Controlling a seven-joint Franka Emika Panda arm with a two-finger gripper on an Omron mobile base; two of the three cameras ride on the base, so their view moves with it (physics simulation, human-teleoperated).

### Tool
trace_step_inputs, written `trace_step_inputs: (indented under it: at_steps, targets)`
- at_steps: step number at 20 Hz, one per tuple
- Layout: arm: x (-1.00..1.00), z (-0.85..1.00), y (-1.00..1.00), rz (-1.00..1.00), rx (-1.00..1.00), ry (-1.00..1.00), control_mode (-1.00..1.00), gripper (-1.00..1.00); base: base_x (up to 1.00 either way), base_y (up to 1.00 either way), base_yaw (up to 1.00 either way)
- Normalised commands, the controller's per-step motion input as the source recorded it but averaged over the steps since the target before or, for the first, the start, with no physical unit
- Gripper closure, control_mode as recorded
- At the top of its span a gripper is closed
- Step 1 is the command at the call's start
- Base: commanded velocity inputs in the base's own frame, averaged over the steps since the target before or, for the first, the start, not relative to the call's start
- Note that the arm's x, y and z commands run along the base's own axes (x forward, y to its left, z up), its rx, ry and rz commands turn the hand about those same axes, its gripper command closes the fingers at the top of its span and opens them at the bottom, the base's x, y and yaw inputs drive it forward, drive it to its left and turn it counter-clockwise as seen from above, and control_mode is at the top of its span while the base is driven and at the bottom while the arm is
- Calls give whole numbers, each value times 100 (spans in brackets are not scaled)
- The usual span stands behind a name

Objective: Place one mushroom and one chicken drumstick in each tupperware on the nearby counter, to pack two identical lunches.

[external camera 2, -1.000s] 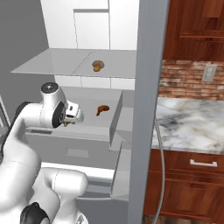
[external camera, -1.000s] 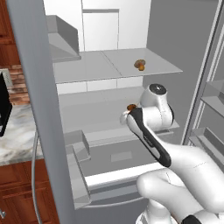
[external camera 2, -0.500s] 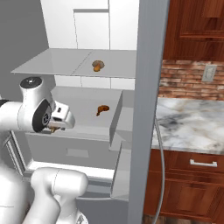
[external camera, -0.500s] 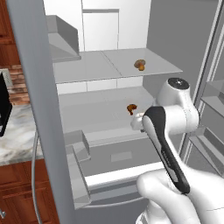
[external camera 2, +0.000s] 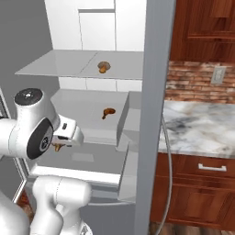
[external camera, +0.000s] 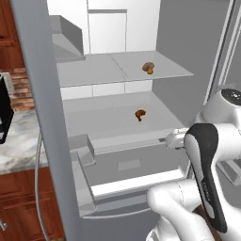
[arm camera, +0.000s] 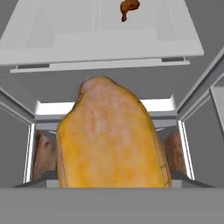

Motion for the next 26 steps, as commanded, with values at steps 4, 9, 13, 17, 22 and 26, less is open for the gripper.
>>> trace_step_inputs:
  at_steps: [4, 9, 13, 17, 22, 26]
  targets:
    - [0, 0, 0, 0, 0, 0, 100, 100, -100, 0, 0]
    - [0, 0, 0, 0, 0, 0, 100, 100, -100, 3, 0]
    - [0, 0, 0, 0, 0, 0, 100, 100, -100, 20, 0]
    - [0, 0, 0, 0, 0, 0, 100, 100, -100, 78, 0]
    - [0, 0, 0, 0, 0, 0, 100, 100, -56, 100, -7]
    - [0, 0, 0, 0, 0, 0, 100, 100, -6, 100, -12]
